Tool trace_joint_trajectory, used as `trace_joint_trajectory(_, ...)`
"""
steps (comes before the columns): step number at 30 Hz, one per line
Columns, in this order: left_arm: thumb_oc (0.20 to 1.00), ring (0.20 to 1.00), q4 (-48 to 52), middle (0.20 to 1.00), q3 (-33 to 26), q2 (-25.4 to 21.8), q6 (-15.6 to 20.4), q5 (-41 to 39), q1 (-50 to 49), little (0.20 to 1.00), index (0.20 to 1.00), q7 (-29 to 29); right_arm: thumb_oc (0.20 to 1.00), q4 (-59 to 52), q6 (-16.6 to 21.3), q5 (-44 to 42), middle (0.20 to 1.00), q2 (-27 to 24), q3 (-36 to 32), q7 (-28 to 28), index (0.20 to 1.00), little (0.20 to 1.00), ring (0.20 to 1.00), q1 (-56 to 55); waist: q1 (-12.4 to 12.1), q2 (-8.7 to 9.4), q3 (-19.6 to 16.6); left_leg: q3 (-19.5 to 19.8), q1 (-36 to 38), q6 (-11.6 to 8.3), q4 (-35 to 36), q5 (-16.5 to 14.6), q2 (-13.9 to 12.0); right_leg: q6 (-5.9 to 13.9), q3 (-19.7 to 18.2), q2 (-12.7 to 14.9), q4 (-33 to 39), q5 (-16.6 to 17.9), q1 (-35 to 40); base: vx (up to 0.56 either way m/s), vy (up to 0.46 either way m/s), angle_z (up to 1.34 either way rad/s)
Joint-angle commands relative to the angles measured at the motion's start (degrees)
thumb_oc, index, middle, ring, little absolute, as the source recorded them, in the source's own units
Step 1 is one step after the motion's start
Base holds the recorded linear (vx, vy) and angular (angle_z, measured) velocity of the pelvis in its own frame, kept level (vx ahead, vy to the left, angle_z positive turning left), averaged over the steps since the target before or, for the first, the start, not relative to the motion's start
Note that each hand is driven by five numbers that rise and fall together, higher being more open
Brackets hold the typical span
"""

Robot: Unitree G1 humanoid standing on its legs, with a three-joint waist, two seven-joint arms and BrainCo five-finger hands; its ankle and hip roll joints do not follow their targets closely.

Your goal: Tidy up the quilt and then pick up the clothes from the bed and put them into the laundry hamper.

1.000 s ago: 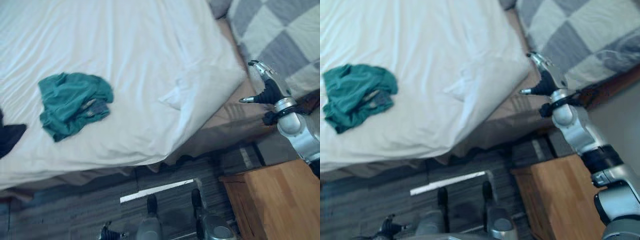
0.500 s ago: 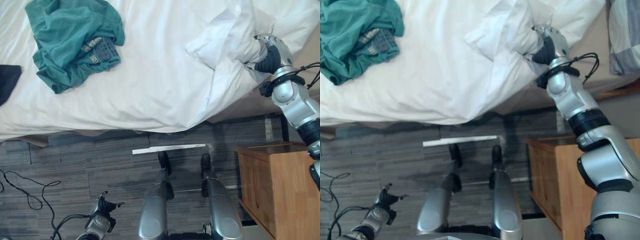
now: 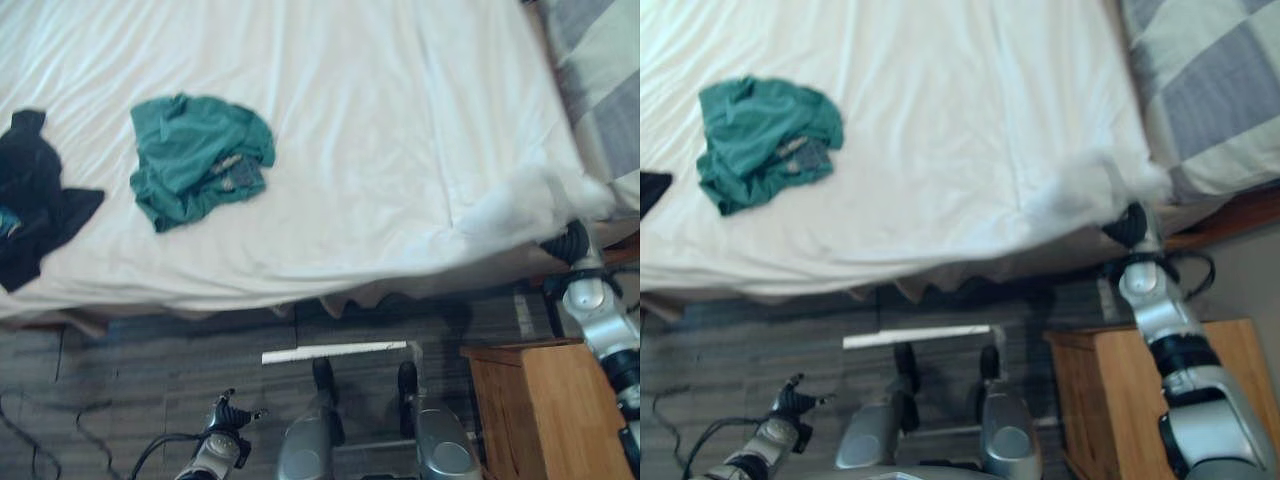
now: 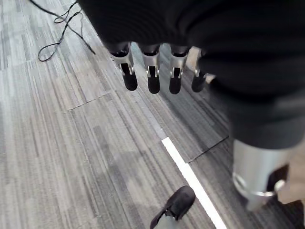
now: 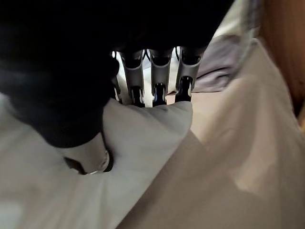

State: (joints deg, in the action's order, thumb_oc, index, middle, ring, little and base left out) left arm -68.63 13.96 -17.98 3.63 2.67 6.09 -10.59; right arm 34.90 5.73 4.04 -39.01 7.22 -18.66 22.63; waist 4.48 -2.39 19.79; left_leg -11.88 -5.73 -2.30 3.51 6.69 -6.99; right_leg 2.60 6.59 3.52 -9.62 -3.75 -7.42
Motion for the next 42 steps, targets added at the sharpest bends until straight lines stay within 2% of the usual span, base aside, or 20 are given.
trace_joint_trajectory(1,1.0,1.0,-5.5,1.0,-2.5,-0.1,-2.0,0.2,-0.6,1.0,1.0,0.4,1.0,8.6,-1.9,-12.6,1.0,5.0,-6.4,-2.1,1.0,1.0,1.0,-10.0,2.3,3.98,-3.8,-1.8,6.7,-4.94,-2.4,-7.6,-3.7,3.91,-2.5,2.7,7.1,-1.3,2.7,0.1,0.043,0.1)
trace_joint_trajectory(6,1.0,1.0,-7.5,1.0,-4.5,0.3,-3.1,-0.7,-2.0,1.0,1.0,1.1,1.0,14.2,-2.1,-19.6,1.0,9.1,-12.5,-2.1,1.0,1.0,1.0,-16.4,4.1,4.17,-6.3,-2.6,8.4,-5.0,-1.5,-7.7,-4.2,4.04,-3.0,2.5,7.9,-1.1,3.9,0.08,0.034,-0.06)
trace_joint_trajectory(9,1.0,1.0,-7.6,1.0,-5.5,-0.2,-3.3,-1.4,-2.9,1.0,1.0,1.3,1.0,12.9,-2.2,-22.3,1.0,8.9,-18.2,-3.8,1.0,1.0,1.0,-21.3,5.2,4.16,-7.4,-3.3,9.5,-5.13,-1.0,-7.9,-4.5,4.2,-3.1,2.4,7.9,-1.4,4.5,0.08,0.036,0.04)
trace_joint_trajectory(12,1.0,1.0,-6.8,1.0,-5.7,-0.1,-2.9,-1.7,-3.3,1.0,1.0,1.4,1.0,8.0,-1.7,-20.3,1.0,6.7,-21.9,-6.8,1.0,1.0,1.0,-23.2,5.8,4.19,-7.9,-3.6,10.1,-5.29,-0.8,-8.1,-4.6,4.35,-3.1,2.4,7.9,-1.5,4.8,0.06,0.024,0.02)
trace_joint_trajectory(13,1.0,1.0,-6.4,1.0,-5.5,0.1,-2.6,-1.7,-3.4,1.0,1.0,1.4,1.0,4.0,-1.0,-19.0,1.0,5.6,-24.6,-9.4,1.0,1.0,1.0,-23.5,6.0,4.12,-8.2,-3.5,10.2,-5.29,-0.8,-8.2,-4.7,4.35,-3.0,2.4,8.0,-1.7,5.1,0.04,0.02,0.0)
trace_joint_trajectory(14,1.0,1.0,-6.4,1.0,-5.5,0.1,-2.6,-1.7,-3.4,1.0,1.0,1.4,1.0,4.0,-1.1,-19.0,1.0,5.7,-24.7,-9.4,1.0,1.0,1.0,-23.5,6.0,4.11,-8.2,-3.5,10.3,-5.29,-0.8,-8.2,-4.7,4.34,-3.0,2.4,8.1,-1.7,5.1,0.04,0.019,-0.03)
trace_joint_trajectory(17,1.0,1.0,-5.7,1.0,-5.3,0.9,-2.6,-1.2,-4.1,1.0,1.0,1.0,1.0,-4.7,0.5,-16.5,1.0,4.8,-27.9,-14.5,1.0,1.0,1.0,-22.1,5.6,3.98,-8.2,-3.3,10.3,-5.36,-0.7,-8.2,-4.9,4.28,-2.8,2.3,8.4,-1.7,5.3,0.01,0.006,-0.28)
trace_joint_trajectory(22,1.0,1.0,-5.1,1.0,-5.0,1.9,-2.6,-0.2,-4.5,1.0,1.0,0.7,1.0,-16.1,1.1,-7.4,1.0,5.3,-27.2,-20.9,1.0,1.0,1.0,-17.0,3.9,3.67,-8.2,-2.2,10.2,-5.49,-0.5,-7.9,-5.2,4.03,-2.3,2.0,9.5,-1.9,6.1,0.01,-0.004,-0.23)
trace_joint_trajectory(24,1.0,1.0,-4.9,1.0,-5.0,2.0,-2.6,0.0,-4.5,1.0,1.0,0.7,1.0,-17.0,1.1,-6.8,1.0,5.7,-26.1,-21.0,1.0,1.0,1.0,-15.6,3.8,3.71,-8.0,-2.0,10.2,-5.52,-0.4,-7.8,-5.3,3.97,-2.3,2.0,9.7,-1.8,6.3,-0.01,-0.01,0.06)
trace_joint_trajectory(25,1.0,1.0,-4.8,1.0,-4.4,1.9,-2.7,0.3,-4.4,1.0,1.0,0.5,0.2,-18.8,1.3,-6.6,0.2,5.9,-23.8,-19.7,0.2,0.2,0.2,-13.7,3.2,3.77,-7.7,-1.9,10.1,-5.51,-0.5,-7.8,-5.3,3.9,-2.2,2.0,9.7,-1.8,6.4,-0.03,-0.033,0.16)
trace_joint_trajectory(27,1.0,1.0,-4.2,1.0,-3.0,1.4,-2.6,0.4,-3.2,1.0,1.0,0.3,0.2,-18.7,1.5,-7.1,0.2,5.3,-18.6,-18.2,0.2,0.2,0.2,-8.5,2.3,4.02,-5.3,-1.5,8.7,-5.51,-1.3,-7.8,-5.3,3.85,-2.3,2.0,8.6,-1.7,5.0,-0.13,-0.057,0.08)
trace_joint_trajectory(29,1.0,1.0,-4.3,1.0,-3.2,1.5,-2.6,0.4,-3.0,1.0,1.0,0.3,0.2,-18.3,1.7,-7.2,0.2,5.2,-18.4,-18.2,0.2,0.2,0.2,-8.1,2.4,4.02,-5.2,-1.4,8.4,-5.49,-1.6,-7.9,-5.3,3.84,-2.3,2.1,8.4,-1.8,4.8,-0.12,-0.029,0.07)
trace_joint_trajectory(31,1.0,1.0,-3.5,1.0,-1.7,1.1,-2.3,-0.5,-1.3,1.0,1.0,-0.3,0.2,-16.2,1.6,-8.3,0.2,4.7,-14.7,-17.6,0.2,0.2,0.2,-3.1,1.6,4.0,-1.6,-0.6,5.0,-5.36,-4.3,-8.0,-5.0,3.69,-2.6,2.3,5.7,-1.7,1.3,-0.26,-0.043,0.16)
trace_joint_trajectory(33,1.0,1.0,-3.1,1.0,-0.4,0.8,-1.9,-1.5,0.2,1.0,1.0,-0.7,0.2,-12.0,1.0,-9.2,0.2,4.4,-11.3,-17.0,0.2,0.2,0.2,1.0,1.2,3.67,0.8,-0.1,1.8,-5.24,-7.2,-8.4,-4.8,3.37,-3.0,2.5,2.2,-2.2,-2.0,-0.23,-0.016,0.09)
trace_joint_trajectory(35,1.0,1.0,-2.7,1.0,0.9,0.7,-1.4,-2.0,1.2,1.0,1.0,-1.3,0.2,-3.1,0.1,-11.5,0.2,5.7,-7.3,-15.3,0.2,0.2,0.2,4.1,1.0,3.17,2.8,-0.2,-1.7,-5.14,-10.3,-8.8,-4.9,3.51,-3.3,3.1,-1.7,-2.7,-5.9,-0.15,0.006,0.12)
trace_joint_trajectory(36,1.0,1.0,-2.7,1.0,0.9,0.7,-1.4,-2.0,1.3,1.0,1.0,-1.3,0.2,-2.8,0.3,-11.6,0.2,5.6,-7.1,-15.3,0.2,0.2,0.2,4.4,1.1,3.18,2.6,-0.2,-2.1,-5.13,-10.6,-8.9,-4.9,3.51,-3.3,3.1,-2.1,-2.8,-6.3,-0.12,0.013,0.09)
trace_joint_trajectory(37,1.0,1.0,-2.7,1.0,1.2,0.9,-1.2,-2.3,1.9,1.0,1.0,-1.5,0.2,3.1,-0.3,-13.3,0.2,8.2,-5.9,-13.7,0.2,0.2,0.2,2.6,1.4,2.88,3.9,-0.1,-4.3,-5.01,-12.6,-9.5,-4.8,3.7,-3.6,3.7,-3.8,-2.7,-8.3,-0.1,0.012,0.02)
trace_joint_trajectory(39,1.0,1.0,-2.9,1.0,1.0,0.6,-1.4,-2.6,3.0,1.0,1.0,-1.5,0.2,7.8,-1.0,-13.9,0.2,10.9,-5.2,-12.3,0.2,0.2,0.2,-0.9,2.0,2.86,4.4,0.3,-6.2,-4.81,-15.3,-10.7,-5.2,3.8,-3.8,4.3,-5.6,-3.3,-9.8,-0.08,0.027,0.01)
trace_joint_trajectory(42,1.0,1.0,-2.9,1.0,0.6,0.0,-1.7,-2.7,4.3,1.0,1.0,-1.7,0.2,11.3,-1.5,-13.9,0.2,13.2,-4.7,-11.0,0.2,0.2,0.2,-4.3,2.5,2.95,4.1,0.6,-7.0,-4.61,-16.5,-11.2,-5.4,3.77,-3.9,4.5,-6.3,-3.3,-10.6,-0.01,0.031,0.0)
